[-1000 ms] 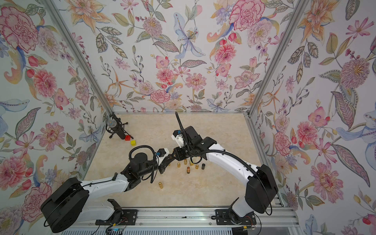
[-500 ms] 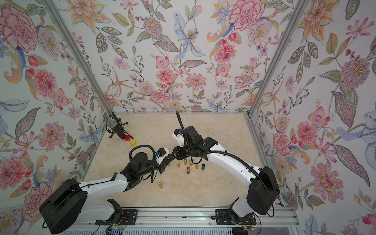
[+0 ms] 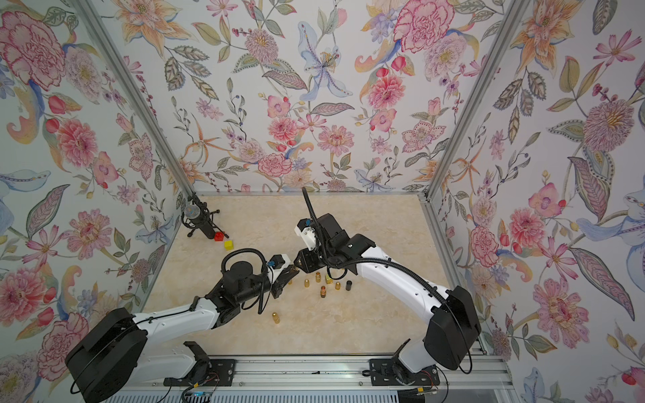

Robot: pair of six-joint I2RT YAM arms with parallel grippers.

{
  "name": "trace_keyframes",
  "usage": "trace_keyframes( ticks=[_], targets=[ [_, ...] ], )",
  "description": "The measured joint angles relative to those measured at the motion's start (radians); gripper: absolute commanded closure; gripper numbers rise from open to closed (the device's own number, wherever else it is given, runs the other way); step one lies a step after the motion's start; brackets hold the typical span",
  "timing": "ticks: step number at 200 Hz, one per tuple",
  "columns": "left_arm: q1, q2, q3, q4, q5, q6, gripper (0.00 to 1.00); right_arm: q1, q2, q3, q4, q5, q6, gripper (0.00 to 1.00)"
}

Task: Open the lipstick cap
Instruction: Open the cover of the lipstick.

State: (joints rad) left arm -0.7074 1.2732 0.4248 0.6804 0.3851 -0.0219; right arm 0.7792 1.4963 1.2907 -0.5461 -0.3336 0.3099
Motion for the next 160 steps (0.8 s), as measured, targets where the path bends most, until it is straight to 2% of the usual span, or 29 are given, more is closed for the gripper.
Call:
trace_keyframes(
  ticks=[34,92,160],
  targets=[
    [0.000,-0.005,0.000,-0.007,0.000,0.000,0.94,0.000,0.010,0.000,0.000,-0.012,0.000,0.70],
    [0.000,-0.005,0.000,-0.007,0.000,0.000,0.94,0.000,0.017,0.000,0.000,-0.011,0.001,0.77],
    [0.000,-0.025,0.000,-0.035,-0.004,0.002,0.94,-0.003,0.016,0.000,0.001,-0.019,0.002,0.79]
  ],
)
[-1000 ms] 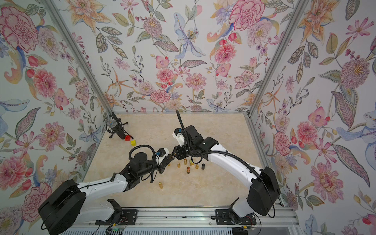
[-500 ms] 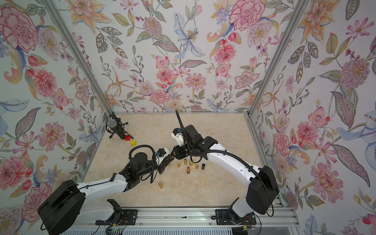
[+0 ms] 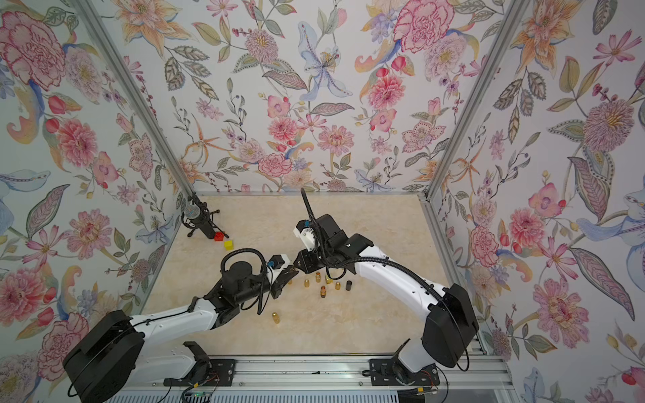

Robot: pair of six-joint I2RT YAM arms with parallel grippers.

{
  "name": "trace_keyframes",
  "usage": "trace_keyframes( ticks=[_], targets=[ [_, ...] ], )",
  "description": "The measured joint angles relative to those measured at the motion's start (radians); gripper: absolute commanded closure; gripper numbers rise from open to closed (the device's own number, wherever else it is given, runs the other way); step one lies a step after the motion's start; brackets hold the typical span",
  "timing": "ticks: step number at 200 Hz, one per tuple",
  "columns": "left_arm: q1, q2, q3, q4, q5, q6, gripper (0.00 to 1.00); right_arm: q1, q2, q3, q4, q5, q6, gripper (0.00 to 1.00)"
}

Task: Open the lipstick cap
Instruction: Open the cover of the lipstick, then place the cover at the center of the board.

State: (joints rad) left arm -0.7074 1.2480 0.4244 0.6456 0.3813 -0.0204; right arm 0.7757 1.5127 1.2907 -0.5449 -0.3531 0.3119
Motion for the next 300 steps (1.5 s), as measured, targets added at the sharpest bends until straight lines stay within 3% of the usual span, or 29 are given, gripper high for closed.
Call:
trace_keyframes(
  ticks=[113,210,251,300],
  targets=[
    [-0.006,-0.097,-0.017,-0.014,-0.032,0.002,0.94,-0.017,-0.053,0.000,0.017,-0.063,0.031,0.79],
    [-0.006,-0.172,-0.069,-0.073,-0.084,-0.009,0.95,-0.150,-0.172,-0.083,0.008,-0.021,0.064,0.78],
    [-0.006,-0.197,-0.079,-0.055,-0.083,-0.031,0.95,-0.172,-0.245,-0.184,-0.083,0.076,0.081,0.78],
    [-0.006,-0.198,-0.086,-0.020,-0.082,-0.048,0.95,-0.059,-0.304,-0.289,-0.178,0.270,0.116,0.78]
  ],
)
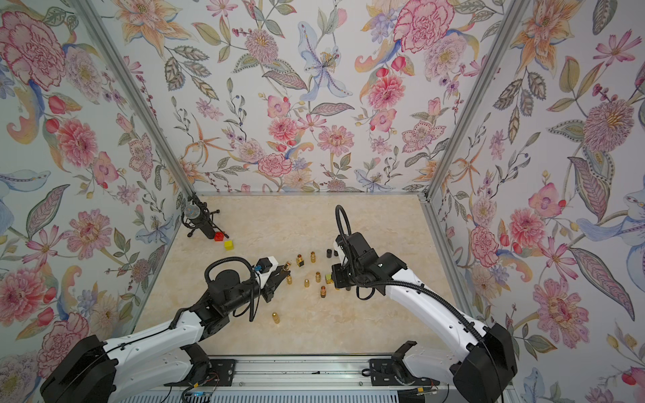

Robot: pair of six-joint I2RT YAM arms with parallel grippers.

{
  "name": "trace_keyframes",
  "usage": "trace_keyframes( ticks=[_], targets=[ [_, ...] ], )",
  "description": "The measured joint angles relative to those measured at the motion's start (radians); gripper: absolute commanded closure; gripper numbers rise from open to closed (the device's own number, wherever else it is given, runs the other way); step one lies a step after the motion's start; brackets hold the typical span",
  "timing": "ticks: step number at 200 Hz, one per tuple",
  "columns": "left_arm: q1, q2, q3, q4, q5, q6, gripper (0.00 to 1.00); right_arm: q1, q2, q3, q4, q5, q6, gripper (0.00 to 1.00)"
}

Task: Open the lipstick cap
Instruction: Place the cover at the center of the board.

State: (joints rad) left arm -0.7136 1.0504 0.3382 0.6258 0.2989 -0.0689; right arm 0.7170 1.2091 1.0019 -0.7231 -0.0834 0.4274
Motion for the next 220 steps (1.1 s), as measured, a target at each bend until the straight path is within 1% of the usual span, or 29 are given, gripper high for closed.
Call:
trace_keyframes(
  ticks=[26,47,90,126,186,220],
  targets=[
    [0.000,0.000,-0.005,0.008,0.000,-0.007,0.95,0.092,0.005,-0.049,-0.006,0.086,0.035,0.79],
    [0.000,0.000,-0.005,0.010,0.000,-0.011,0.95,0.127,0.021,-0.110,0.032,0.116,0.068,0.78],
    [0.000,-0.011,-0.005,0.013,-0.001,-0.018,0.94,0.160,0.097,-0.215,0.135,0.149,0.121,0.79],
    [0.000,-0.019,-0.011,0.024,-0.008,-0.026,0.94,0.175,0.114,-0.283,0.226,0.183,0.155,0.78],
    [0.000,-0.019,-0.016,0.031,-0.019,-0.026,0.94,0.180,0.130,-0.303,0.282,0.249,0.168,0.77],
    [0.000,-0.019,-0.023,0.034,-0.019,-0.029,0.94,0.179,0.155,-0.305,0.296,0.253,0.168,0.77]
  ],
)
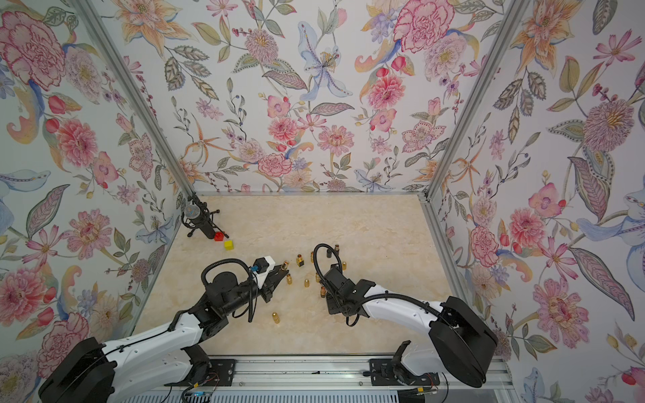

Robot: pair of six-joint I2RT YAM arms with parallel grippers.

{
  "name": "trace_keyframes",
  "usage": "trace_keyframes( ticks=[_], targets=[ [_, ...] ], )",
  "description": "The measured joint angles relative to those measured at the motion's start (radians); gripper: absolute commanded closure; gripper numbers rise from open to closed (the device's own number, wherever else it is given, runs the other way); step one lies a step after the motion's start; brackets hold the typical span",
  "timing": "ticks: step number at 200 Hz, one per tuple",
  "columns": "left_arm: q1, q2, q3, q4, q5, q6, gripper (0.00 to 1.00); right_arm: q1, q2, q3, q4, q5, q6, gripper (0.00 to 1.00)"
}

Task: Open the lipstick cap
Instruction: Place the cover at the center of the board, then place the lipstick at the center of the board.

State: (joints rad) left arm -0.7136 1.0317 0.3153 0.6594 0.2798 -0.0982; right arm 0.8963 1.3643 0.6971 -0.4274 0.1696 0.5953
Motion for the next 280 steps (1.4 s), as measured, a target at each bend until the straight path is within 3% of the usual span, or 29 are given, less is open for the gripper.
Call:
trace_keyframes(
  ticks=[83,127,182,221,280],
  targets=[
    [0.000,0.000,-0.002,0.000,0.000,0.000,0.94,0.000,0.048,0.000,0.019,-0.004,-0.014,0.72],
    [0.000,0.000,-0.002,0.000,0.000,0.000,0.94,0.000,0.044,0.000,0.021,-0.008,-0.020,0.60],
    [0.000,0.000,-0.002,0.000,0.000,0.000,0.94,-0.006,-0.095,0.048,-0.076,-0.011,-0.027,0.52],
    [0.000,0.011,-0.002,0.025,0.004,-0.005,0.93,-0.100,-0.200,0.204,-0.112,-0.127,-0.068,0.51],
    [0.000,0.109,0.016,0.085,0.040,-0.027,0.94,-0.118,-0.118,0.403,-0.037,-0.414,-0.144,0.51]
  ],
)
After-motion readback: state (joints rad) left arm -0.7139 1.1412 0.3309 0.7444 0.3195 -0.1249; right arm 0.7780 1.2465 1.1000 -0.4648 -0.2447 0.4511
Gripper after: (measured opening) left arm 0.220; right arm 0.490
